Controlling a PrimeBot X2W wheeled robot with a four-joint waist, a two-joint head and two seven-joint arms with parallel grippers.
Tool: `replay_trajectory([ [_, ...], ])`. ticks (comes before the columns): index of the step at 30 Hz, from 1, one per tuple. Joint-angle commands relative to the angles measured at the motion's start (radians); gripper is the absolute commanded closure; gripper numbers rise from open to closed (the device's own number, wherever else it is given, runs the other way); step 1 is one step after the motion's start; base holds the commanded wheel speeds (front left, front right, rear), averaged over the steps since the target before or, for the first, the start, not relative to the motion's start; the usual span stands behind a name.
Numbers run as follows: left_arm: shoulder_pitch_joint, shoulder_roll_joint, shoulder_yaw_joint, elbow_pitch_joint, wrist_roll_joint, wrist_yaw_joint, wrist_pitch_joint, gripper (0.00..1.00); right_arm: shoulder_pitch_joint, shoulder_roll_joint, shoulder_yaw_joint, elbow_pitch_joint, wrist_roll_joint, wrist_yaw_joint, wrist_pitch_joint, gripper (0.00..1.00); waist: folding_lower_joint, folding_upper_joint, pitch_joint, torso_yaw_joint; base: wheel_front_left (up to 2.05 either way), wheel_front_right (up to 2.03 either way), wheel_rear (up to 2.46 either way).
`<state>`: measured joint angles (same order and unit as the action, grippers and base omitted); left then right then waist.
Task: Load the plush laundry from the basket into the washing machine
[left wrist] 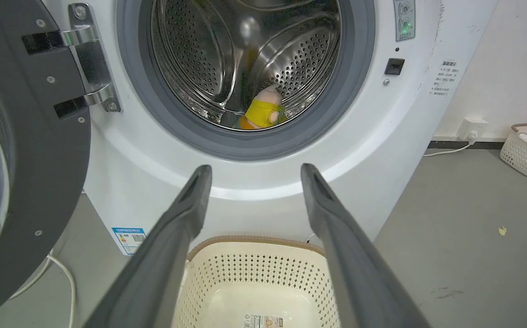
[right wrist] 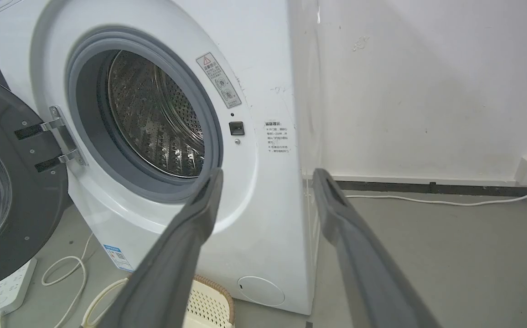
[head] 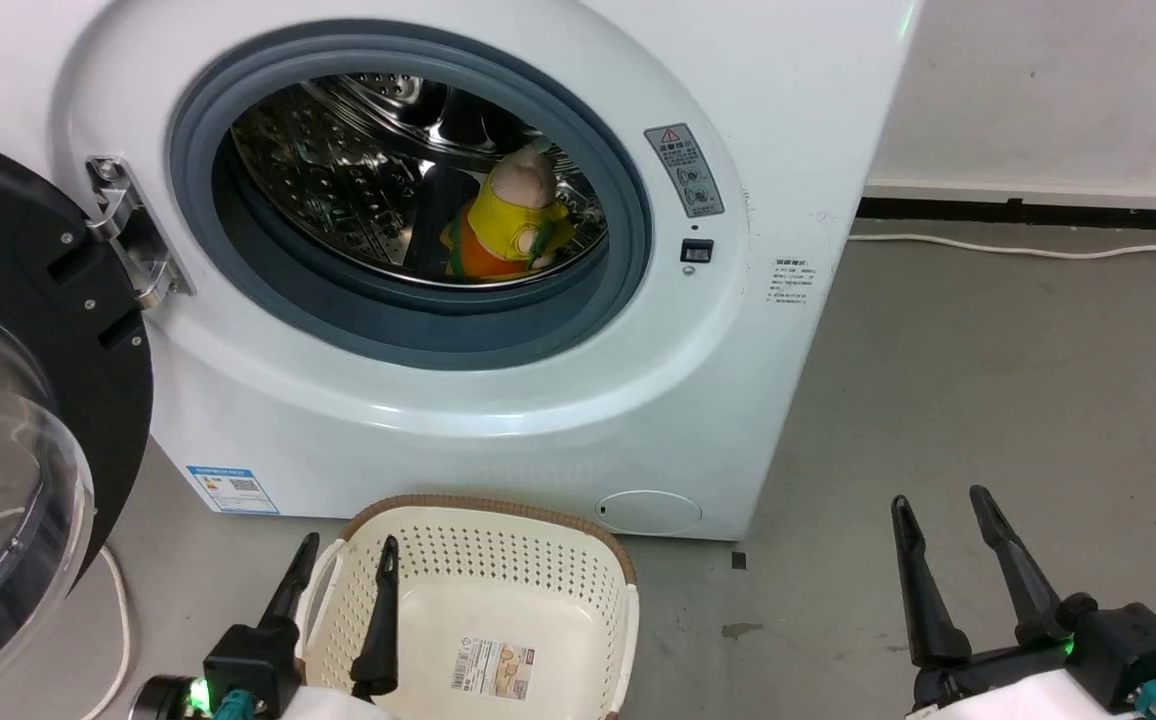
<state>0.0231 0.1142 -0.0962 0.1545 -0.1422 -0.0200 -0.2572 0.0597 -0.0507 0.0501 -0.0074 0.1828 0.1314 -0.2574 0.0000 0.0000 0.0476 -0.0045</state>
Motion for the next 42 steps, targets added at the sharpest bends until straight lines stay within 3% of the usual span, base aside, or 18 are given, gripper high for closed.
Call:
replay_trajectory([
  [1, 0.015, -0.003, -0.003, 0.002, 0.007, 0.003, -0.004, 0.0, 0.015, 0.001, 0.002, 0.004, -0.006, -0.001, -0.004, 0.0, 0.0, 0.0, -0.001, 0.001, 0.0, 0.0, 0.0],
  [2, 0.0, -0.003, -0.002, 0.0, 0.0, 0.0, 0.0, 1.0, 0.0, 0.0, 0.001, 0.001, 0.0, 0.0, 0.0, 1.0, 0.0, 0.0, -0.002, 0.001, 0.0, 0.0, 0.0],
  [42, -0.007, -0.021, 0.026, -0.044, 0.04, 0.006, 0.075, 1.0, -0.018, 0.0, -0.014, 0.003, -0.053, 0.0, 0.074, 1.0, 0.0, 0.0, -0.015, 0.002, 0.0, 0.0, 0.0],
])
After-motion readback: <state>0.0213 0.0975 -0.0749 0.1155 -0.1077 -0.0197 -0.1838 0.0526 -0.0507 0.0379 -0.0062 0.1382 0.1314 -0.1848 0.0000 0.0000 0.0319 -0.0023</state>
